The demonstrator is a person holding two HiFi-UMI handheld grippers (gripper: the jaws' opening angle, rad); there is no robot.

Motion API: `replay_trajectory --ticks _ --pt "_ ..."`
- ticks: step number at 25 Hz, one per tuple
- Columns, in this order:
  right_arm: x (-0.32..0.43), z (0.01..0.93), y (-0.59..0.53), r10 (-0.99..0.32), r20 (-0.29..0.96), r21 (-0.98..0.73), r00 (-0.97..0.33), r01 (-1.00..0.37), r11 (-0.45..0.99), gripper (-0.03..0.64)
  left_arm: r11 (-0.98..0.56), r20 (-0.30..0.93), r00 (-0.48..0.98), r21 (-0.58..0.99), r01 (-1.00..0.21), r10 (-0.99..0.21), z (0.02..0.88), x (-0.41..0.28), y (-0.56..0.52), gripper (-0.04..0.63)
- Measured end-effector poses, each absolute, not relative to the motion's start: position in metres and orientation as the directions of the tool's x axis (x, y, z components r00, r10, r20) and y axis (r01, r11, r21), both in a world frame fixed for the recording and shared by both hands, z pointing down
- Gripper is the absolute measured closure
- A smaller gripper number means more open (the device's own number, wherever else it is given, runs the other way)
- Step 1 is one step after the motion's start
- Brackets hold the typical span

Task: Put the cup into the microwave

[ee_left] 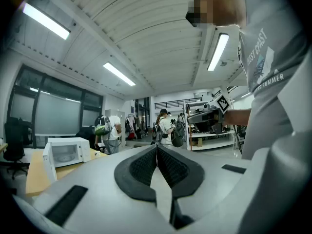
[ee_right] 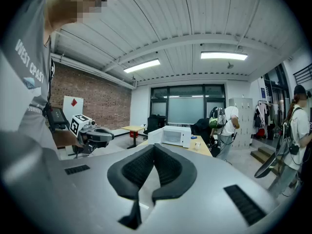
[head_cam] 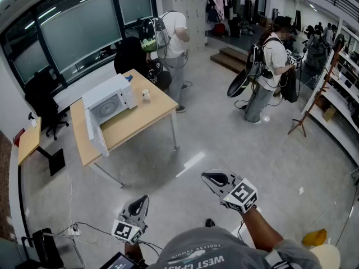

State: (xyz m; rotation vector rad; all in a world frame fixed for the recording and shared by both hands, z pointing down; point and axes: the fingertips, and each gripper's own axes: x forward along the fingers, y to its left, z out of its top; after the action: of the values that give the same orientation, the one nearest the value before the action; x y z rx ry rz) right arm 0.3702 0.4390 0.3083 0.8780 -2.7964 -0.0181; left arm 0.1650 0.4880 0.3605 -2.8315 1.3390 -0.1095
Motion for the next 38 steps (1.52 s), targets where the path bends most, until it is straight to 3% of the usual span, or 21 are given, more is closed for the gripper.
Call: replay_trajectory --ticks 27,38 --pt "0.342 0.292 0.491 -0.638 0.165 0.061 -0.752 -0.638 0.768 0.597 -0.694 0.031 0.693 -0.023 -0.720 -0.720 0.362 0.138 0.527 0.575" --pt "0.367 0.308 0.469 -0.652 0.191 0.019 -0.733 -0.662 0.750 0.597 -0.695 0.048 0.694 -0.014 -0.719 -0.719 0.369 0.153 0.507 0.574"
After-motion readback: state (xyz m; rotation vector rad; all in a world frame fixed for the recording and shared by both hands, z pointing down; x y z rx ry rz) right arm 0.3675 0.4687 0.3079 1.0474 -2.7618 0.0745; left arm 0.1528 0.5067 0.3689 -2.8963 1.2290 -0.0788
